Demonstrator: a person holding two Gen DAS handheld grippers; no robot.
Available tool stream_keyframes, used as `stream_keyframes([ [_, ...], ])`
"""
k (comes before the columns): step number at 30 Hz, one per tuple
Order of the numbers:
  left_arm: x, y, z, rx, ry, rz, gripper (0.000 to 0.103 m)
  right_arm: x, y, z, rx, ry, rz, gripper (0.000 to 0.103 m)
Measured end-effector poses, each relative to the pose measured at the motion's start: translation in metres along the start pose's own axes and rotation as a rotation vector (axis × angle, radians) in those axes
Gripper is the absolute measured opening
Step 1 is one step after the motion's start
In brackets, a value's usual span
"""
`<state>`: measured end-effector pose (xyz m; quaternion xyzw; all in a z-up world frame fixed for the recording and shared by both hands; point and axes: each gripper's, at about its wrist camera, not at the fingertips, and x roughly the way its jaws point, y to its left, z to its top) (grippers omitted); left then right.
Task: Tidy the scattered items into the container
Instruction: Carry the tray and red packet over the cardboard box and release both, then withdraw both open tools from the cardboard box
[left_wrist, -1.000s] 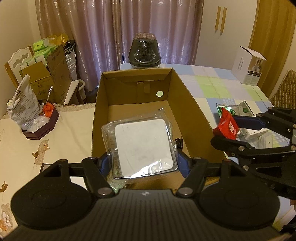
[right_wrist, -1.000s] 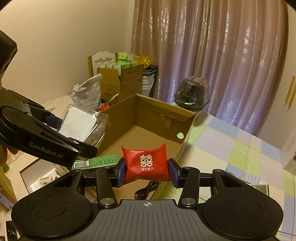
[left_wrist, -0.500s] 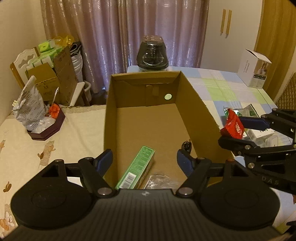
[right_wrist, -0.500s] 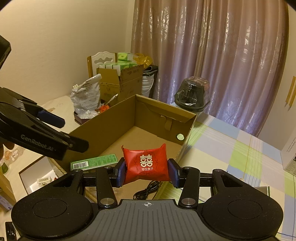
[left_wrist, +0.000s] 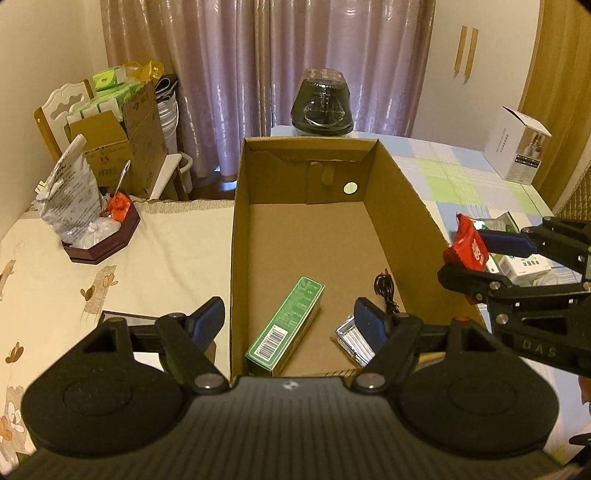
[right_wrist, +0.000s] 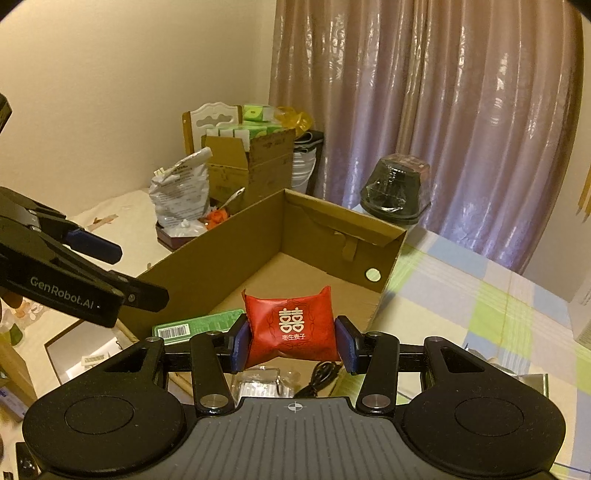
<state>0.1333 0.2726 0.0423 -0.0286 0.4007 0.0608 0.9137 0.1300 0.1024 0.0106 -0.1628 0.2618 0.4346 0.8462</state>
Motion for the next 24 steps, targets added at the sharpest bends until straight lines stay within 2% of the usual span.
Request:
stream_keyframes([
  [1,0.000,0.000,0.000,-0.001,0.000,0.000,0.073,0.001,0.000,0.000,-0.001,-0.003,0.009,0.051],
  [2,-0.001,0.001,0.000,-0.002,0.000,0.000,0.073,0.003,0.001,0.001,-0.008,-0.004,0.022,0.064],
  [3,-0.001,0.001,0.000,-0.002,0.000,0.001,0.073,0.003,0.002,0.001,-0.016,-0.011,0.023,0.089],
  [4,-0.001,0.001,0.000,-0.003,0.000,0.003,0.073,0.003,0.002,0.000,-0.018,-0.026,0.024,0.094],
  [24,-0.003,-0.006,-0.004,-0.001,0.006,0.000,0.073,-0.010,-0.011,-0.009,0.017,-0.006,0.010,0.094],
])
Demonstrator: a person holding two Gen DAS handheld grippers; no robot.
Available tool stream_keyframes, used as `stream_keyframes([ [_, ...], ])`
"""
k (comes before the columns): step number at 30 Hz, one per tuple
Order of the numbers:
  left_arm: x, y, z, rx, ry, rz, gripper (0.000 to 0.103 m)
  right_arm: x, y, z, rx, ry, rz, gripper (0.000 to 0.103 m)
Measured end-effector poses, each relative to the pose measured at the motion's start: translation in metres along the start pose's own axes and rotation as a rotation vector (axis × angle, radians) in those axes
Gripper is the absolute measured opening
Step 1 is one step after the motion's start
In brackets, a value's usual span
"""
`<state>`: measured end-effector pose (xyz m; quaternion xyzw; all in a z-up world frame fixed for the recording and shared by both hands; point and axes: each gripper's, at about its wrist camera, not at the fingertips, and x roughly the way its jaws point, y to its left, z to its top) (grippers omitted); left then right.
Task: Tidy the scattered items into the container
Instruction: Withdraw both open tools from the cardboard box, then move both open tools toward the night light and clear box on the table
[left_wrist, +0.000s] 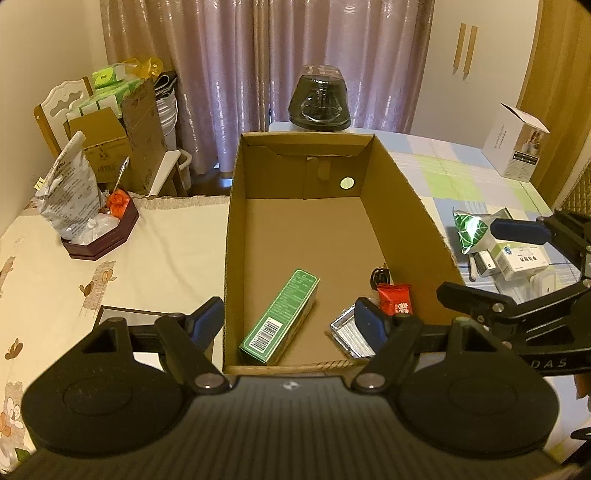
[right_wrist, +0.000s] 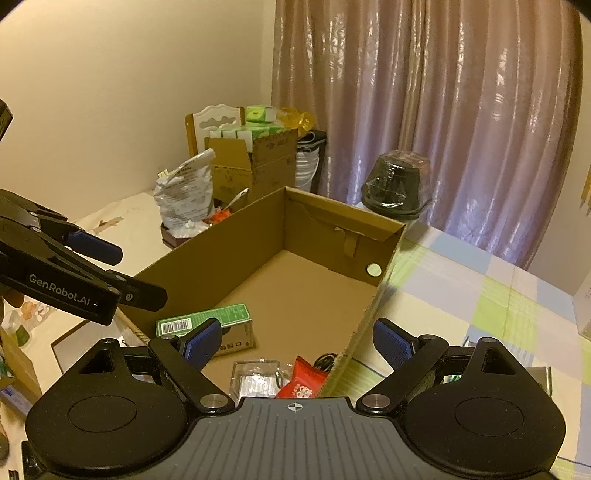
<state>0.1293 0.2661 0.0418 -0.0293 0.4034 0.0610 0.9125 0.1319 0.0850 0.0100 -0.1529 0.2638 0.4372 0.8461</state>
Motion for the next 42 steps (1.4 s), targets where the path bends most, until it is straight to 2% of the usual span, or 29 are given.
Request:
stream_keyframes([
  [4,-0.005,-0.004,-0.001,0.001,-0.006,-0.004,0.077,-0.015,-0.007,-0.006,0.034,-0.001,-0.017,0.094],
  [14,-0.033,-0.039,-0.005,0.042,-0.063,-0.048,0.102,-0.077,-0.052,-0.059,0.202,0.044,-0.144,0.094],
  [18,-0.046,-0.069,-0.003,0.088,-0.083,-0.078,0.102,-0.106,-0.073,-0.086,0.245,0.075,-0.206,0.094],
  [27,-0.067,-0.155,-0.008,0.174,-0.119,-0.212,0.102,-0.176,-0.119,-0.127,0.311,0.097,-0.331,0.094],
  [34,-0.047,-0.225,-0.020,0.236,-0.070,-0.291,0.102,-0.196,-0.153,-0.136,0.360,0.081,-0.380,0.094],
  [42,0.014,-0.273,-0.035,0.243,-0.001,-0.280,0.102,-0.170,-0.196,-0.154,0.366,0.098,-0.373,0.094],
])
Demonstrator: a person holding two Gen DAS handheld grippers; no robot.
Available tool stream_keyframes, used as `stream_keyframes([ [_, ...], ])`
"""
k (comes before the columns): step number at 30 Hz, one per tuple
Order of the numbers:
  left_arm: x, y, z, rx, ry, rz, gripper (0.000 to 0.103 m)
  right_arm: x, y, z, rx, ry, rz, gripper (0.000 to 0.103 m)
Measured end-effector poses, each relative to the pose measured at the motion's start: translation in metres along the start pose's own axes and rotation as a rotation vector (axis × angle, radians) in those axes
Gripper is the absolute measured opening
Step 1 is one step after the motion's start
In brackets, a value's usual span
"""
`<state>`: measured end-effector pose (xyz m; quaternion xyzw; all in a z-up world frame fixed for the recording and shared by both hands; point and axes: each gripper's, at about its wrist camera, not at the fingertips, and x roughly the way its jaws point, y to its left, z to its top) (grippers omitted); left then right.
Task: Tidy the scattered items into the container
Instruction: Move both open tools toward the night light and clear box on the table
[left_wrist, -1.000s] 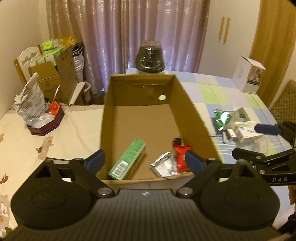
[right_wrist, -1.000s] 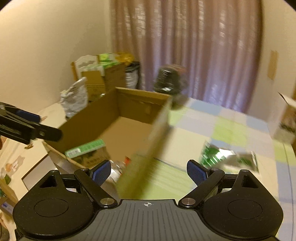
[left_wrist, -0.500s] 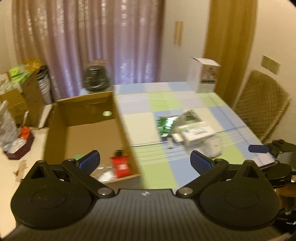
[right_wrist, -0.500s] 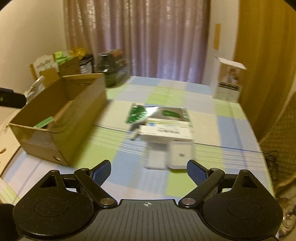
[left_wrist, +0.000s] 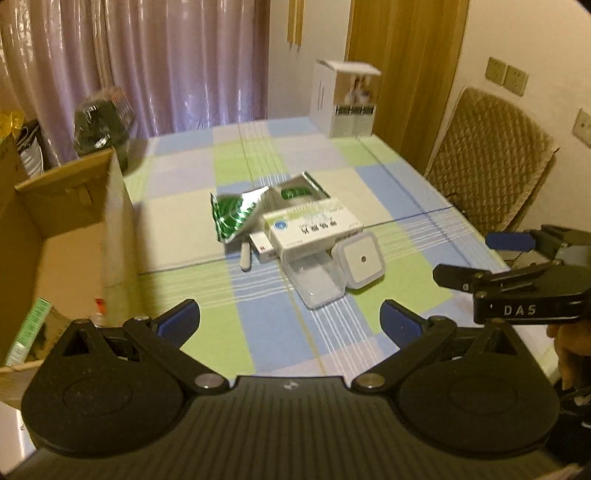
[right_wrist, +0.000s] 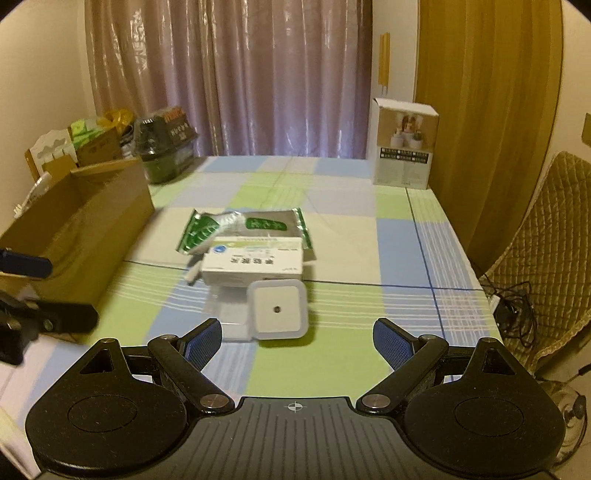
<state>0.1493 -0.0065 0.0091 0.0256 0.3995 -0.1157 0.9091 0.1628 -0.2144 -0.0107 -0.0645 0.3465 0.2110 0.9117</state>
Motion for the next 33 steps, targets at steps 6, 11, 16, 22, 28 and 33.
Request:
stream_keyframes([
  [6,0.051,-0.009,-0.009,0.011,0.041,-0.001,0.102,0.042,-0.014,0.004,-0.008,0.029,0.043,0.094],
  [11,0.083,-0.006,-0.011,0.016,0.030,0.001,0.102,0.069,-0.013,0.014,-0.007,0.028,0.067,0.094],
  [16,0.103,-0.004,-0.007,0.018,0.017,-0.006,0.102,0.089,-0.007,0.018,-0.006,0.057,0.093,0.094],
  [22,0.118,-0.007,-0.003,0.037,0.050,-0.029,0.102,0.107,0.001,0.029,-0.006,0.065,0.094,0.094],
  [28,0.130,0.002,-0.009,0.019,0.099,-0.019,0.102,0.130,0.003,0.031,-0.028,0.121,0.071,0.093],
  [33,0.133,0.005,-0.010,0.004,0.115,-0.019,0.102,0.139,0.003,0.027,-0.045,0.158,0.069,0.093],
])
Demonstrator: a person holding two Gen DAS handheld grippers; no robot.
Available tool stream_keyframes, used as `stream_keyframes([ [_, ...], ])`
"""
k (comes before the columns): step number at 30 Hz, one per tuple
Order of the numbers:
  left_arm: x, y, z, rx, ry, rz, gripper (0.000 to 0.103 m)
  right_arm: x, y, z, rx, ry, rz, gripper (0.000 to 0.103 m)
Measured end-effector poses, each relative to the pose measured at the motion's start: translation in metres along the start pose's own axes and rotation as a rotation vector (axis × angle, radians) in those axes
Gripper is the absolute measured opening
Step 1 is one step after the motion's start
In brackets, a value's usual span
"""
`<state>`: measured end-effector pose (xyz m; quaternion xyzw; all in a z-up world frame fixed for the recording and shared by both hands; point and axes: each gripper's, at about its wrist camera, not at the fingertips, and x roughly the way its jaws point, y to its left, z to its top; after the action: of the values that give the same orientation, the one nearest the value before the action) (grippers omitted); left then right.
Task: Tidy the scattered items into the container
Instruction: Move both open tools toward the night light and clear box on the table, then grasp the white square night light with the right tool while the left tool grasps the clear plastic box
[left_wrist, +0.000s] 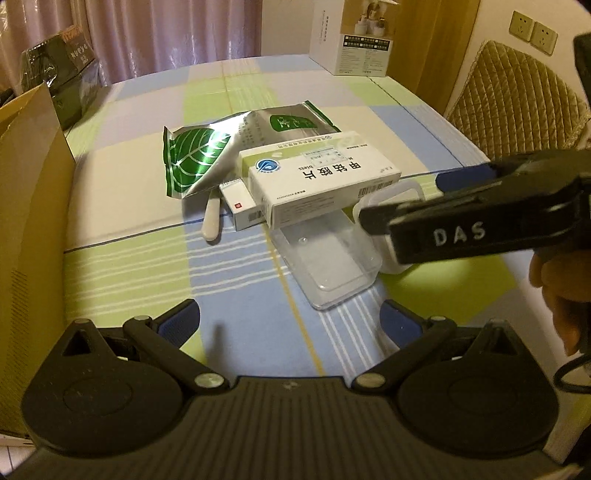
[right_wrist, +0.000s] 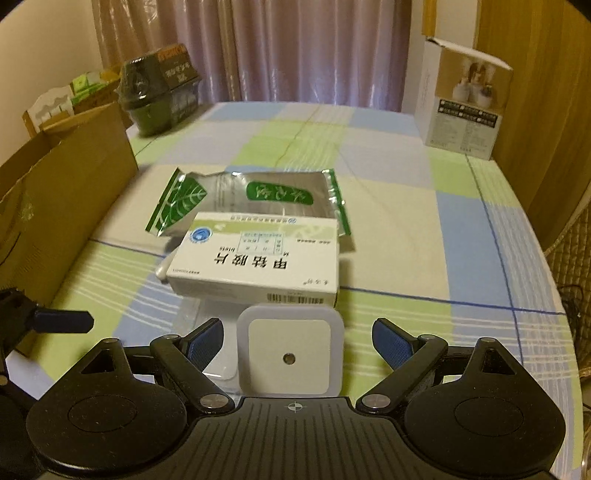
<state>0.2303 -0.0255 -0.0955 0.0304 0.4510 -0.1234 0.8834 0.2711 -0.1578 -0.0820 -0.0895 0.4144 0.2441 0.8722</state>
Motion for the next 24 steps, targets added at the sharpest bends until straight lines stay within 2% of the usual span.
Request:
stream_keyframes([
  [2,0.001,0.000,0.000,-0.004,0.000,-0.001,0.102,0.004,0.002,-0.002,-0.020,0.010,-0.004,0.093],
  [3,0.001,-0.001,0.000,-0.007,0.001,-0.002,0.102,0.005,0.002,-0.003,-0.027,0.012,-0.007,0.086],
  [4,0.002,-0.001,0.000,-0.012,0.005,-0.003,0.102,0.006,0.003,-0.003,-0.032,0.017,-0.004,0.072],
  [11,0.006,-0.004,-0.002,-0.036,0.009,-0.005,0.102,0.010,-0.001,-0.004,-0.018,0.035,-0.004,0.072],
  [13,0.007,-0.005,-0.002,-0.045,0.000,-0.004,0.102,0.011,-0.004,-0.004,-0.013,0.037,-0.002,0.072],
  [15,0.009,-0.007,-0.001,-0.052,-0.013,-0.005,0.102,0.009,-0.007,-0.003,0.000,0.040,0.000,0.067],
  [20,0.013,-0.015,0.000,-0.038,-0.045,0.016,0.102,-0.003,-0.018,-0.004,0.049,0.038,-0.002,0.066],
  [24,0.019,-0.019,0.003,-0.069,-0.077,0.012,0.102,-0.007,-0.026,-0.006,0.079,0.044,-0.027,0.067],
])
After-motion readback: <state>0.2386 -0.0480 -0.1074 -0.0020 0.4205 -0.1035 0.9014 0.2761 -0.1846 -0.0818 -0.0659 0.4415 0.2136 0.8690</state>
